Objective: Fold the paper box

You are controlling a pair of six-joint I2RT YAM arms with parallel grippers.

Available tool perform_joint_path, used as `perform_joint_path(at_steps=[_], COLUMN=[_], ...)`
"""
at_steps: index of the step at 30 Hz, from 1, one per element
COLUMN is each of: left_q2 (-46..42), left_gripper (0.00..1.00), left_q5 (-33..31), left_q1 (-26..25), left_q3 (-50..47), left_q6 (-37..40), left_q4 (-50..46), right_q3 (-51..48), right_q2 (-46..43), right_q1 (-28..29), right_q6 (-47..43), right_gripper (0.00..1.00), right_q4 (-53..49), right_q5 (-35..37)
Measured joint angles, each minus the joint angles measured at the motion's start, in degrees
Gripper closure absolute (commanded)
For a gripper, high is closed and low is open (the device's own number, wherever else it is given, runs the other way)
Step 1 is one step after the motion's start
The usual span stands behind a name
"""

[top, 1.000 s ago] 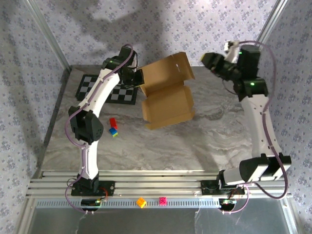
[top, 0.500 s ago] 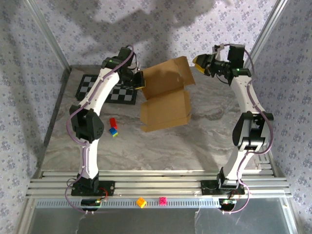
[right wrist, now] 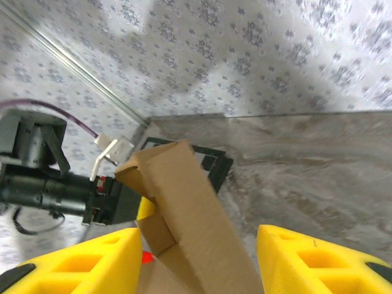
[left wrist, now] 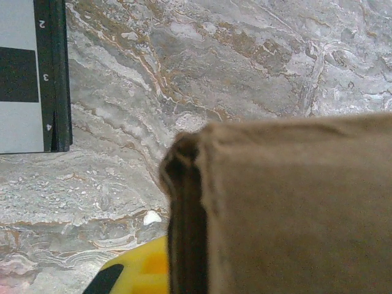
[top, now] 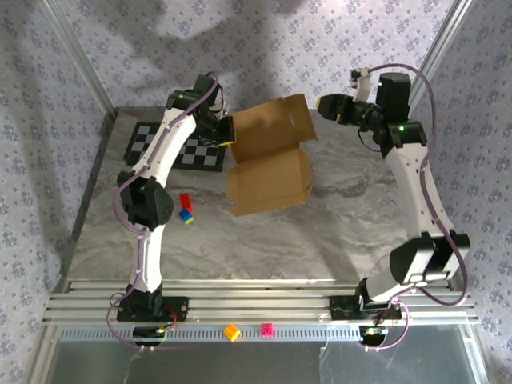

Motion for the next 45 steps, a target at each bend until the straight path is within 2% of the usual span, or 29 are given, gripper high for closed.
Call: perform_joint_path(at_steps=[4, 11, 13, 16, 20, 28, 33, 36, 41, 42, 43, 45], left_q2=[0.1, 0.3, 0.3, 0.3, 0.3, 0.3, 0.3, 0.3, 0.3, 0.3, 0.3, 0.3], left_gripper=[1.00, 1.00, 1.00, 1.00, 1.00, 1.00, 1.00, 1.00, 1.00, 1.00, 1.00, 1.00], left_q5=[-0.7, -1.4, -1.4, -1.4, -1.3, -1.3, -1.3, -1.3, -1.1, -1.1, -1.0, -1.1], left_q1=[-0.1, -0.4, -0.5, -0.6, -0.9, -1.5, -1.5, -1.6, -1.7, -1.7, -1.8, -1.9], left_q3=[1.0, 1.1, 1.1, 1.1, 1.1, 1.2, 1.8, 1.8, 1.8, 1.8, 1.9, 2.0], left_q6=[0.4, 0.6, 0.7, 0.7, 0.7, 0.2, -0.3, -0.4, -0.3, -0.4, -0.4, -0.3], left_q4=[-1.3, -2.6, -2.7, -2.8, -2.8, -2.7, -2.7, -2.7, -2.7, -2.7, -2.6, -2.5], right_q3=[0.5, 4.9, 5.5, 7.1, 9.7, 10.3, 10.3, 10.3, 11.6, 12.4, 13.4, 16.1], right_q2=[-1.1, 7.8, 9.6, 11.5, 13.6, 16.5, 20.2, 22.2, 23.5, 23.5, 23.5, 23.5], right_q1=[6.9, 13.3, 14.4, 16.3, 20.0, 29.0, 32.7, 33.3, 33.6, 33.7, 33.9, 34.2], right_q6=[-7.5, -15.6, -17.0, -18.8, -20.4, -24.7, -27.6, -28.2, -28.1, -27.8, -27.2, -25.4], right_gripper=[0.48, 0.57, 0.63, 0.77, 1.00, 1.00, 1.00, 1.00, 1.00, 0.98, 0.87, 0.56], right_q4=[-3.8, -11.1, -12.3, -13.7, -14.2, -12.4, -8.8, -7.3, -7.4, -8.1, -9.0, -11.7], right_q5=[11.3, 31.5, 35.5, 42.0, 52.5, 78.4, 92.8, 98.5, 102.4, 102.5, 102.3, 100.0])
